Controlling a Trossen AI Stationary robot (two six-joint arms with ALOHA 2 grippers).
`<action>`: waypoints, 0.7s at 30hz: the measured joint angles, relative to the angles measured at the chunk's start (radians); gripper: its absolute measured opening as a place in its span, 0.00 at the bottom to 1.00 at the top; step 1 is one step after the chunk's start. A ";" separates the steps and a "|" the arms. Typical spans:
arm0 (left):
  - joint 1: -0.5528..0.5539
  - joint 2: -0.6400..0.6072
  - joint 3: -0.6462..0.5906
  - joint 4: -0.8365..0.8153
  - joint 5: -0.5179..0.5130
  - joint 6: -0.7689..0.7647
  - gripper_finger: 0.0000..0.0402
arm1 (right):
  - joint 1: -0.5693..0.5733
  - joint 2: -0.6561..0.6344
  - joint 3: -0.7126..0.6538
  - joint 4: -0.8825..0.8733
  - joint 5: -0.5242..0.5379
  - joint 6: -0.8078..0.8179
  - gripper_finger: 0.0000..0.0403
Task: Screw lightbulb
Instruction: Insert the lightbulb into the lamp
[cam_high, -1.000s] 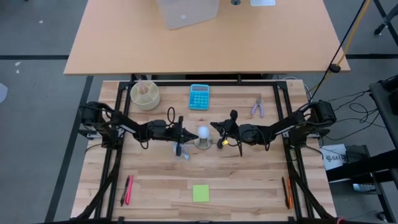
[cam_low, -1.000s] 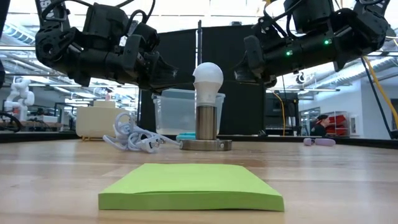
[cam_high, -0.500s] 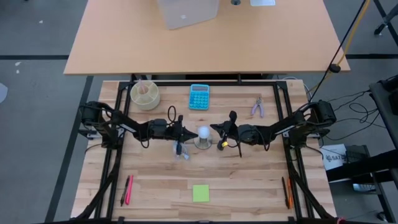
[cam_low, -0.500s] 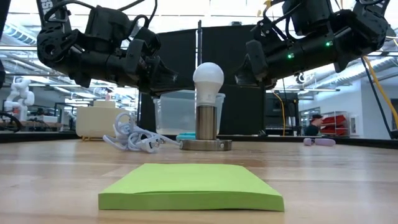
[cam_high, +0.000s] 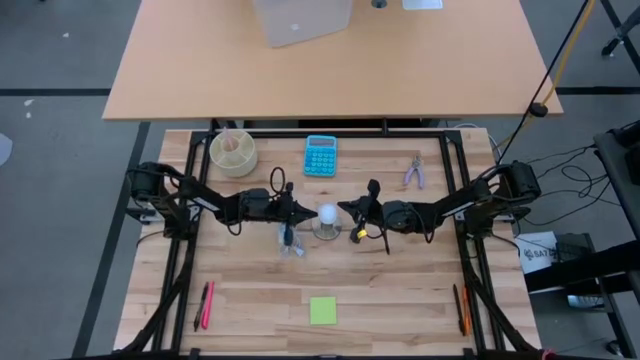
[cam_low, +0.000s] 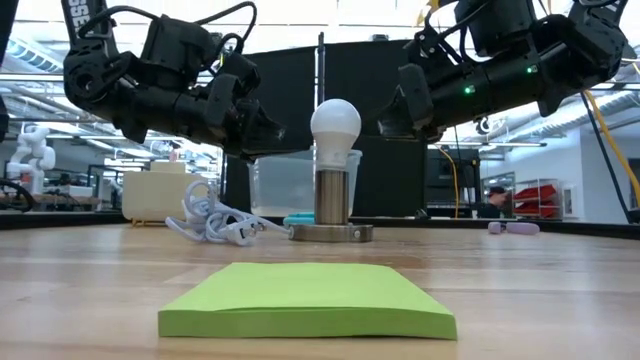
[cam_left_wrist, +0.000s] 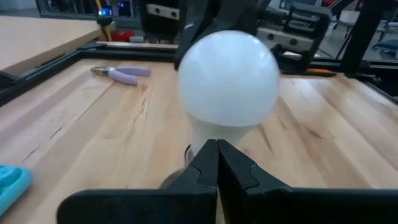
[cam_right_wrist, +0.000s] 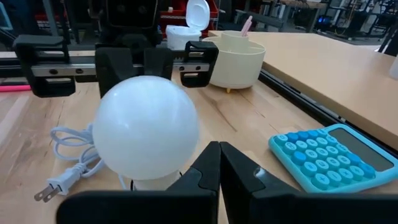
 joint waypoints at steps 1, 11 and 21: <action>0.002 0.000 0.000 -0.001 0.000 0.000 0.00 | 0.000 0.000 0.000 0.000 0.000 0.000 0.00; 0.000 0.000 0.000 -0.009 0.006 0.001 0.00 | 0.000 0.000 0.000 -0.002 0.000 0.004 0.00; -0.009 -0.003 -0.001 -0.010 0.116 -0.007 0.00 | 0.000 0.000 0.000 -0.009 0.000 0.004 0.00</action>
